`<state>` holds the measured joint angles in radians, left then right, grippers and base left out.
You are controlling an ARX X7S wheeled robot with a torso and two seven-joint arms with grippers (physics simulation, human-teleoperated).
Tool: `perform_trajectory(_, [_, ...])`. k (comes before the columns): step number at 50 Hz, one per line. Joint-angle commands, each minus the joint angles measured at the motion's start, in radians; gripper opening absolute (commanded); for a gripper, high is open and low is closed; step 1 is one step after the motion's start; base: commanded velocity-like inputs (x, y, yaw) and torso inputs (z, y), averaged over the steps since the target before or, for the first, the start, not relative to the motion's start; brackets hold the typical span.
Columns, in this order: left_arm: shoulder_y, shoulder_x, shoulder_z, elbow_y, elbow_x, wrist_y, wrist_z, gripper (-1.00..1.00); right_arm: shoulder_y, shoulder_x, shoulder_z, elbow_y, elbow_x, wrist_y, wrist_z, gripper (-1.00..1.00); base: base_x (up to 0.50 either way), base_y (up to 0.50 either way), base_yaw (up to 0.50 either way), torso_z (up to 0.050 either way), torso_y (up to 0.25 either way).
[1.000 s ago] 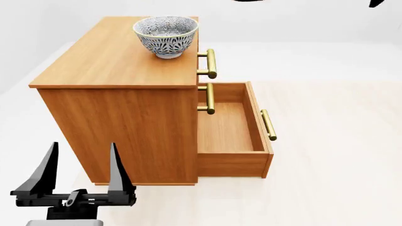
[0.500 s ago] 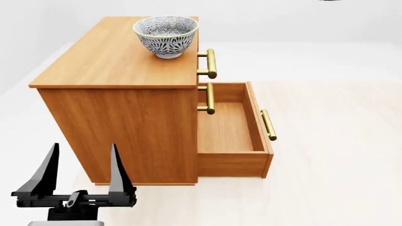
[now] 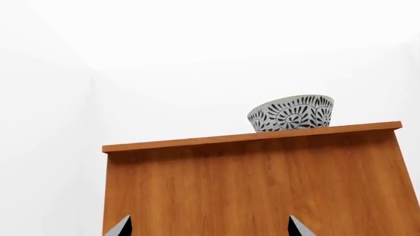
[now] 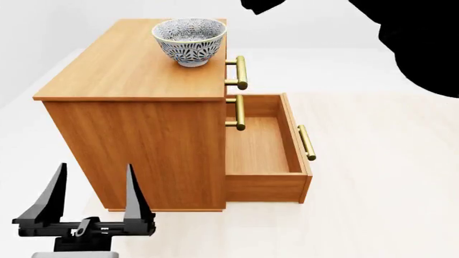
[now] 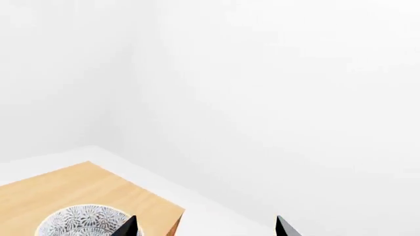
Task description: Put the bowl on top of the cabinet.
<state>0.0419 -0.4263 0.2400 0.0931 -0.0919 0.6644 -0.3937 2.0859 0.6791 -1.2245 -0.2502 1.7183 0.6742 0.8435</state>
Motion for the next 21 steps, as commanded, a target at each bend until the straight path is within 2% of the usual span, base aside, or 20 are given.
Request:
perform_trajectory(1, [-0.003, -0.002, 0.000, 0.002, -0.003, -0.002, -0.002, 1.00, -0.053, 0.096, 0.029, -0.148, 0.024, -0.041, 0.077, 1.00, 0.00, 0.00, 0.00, 0.000, 0.000])
perform_trajectory(21, [-0.004, -0.005, -0.001, 0.000, -0.007, 0.002, -0.006, 1.00, -0.206, 0.248, 0.057, -0.389, -0.002, -0.167, 0.208, 1.00, 0.00, 0.00, 0.00, 0.000, 0.000])
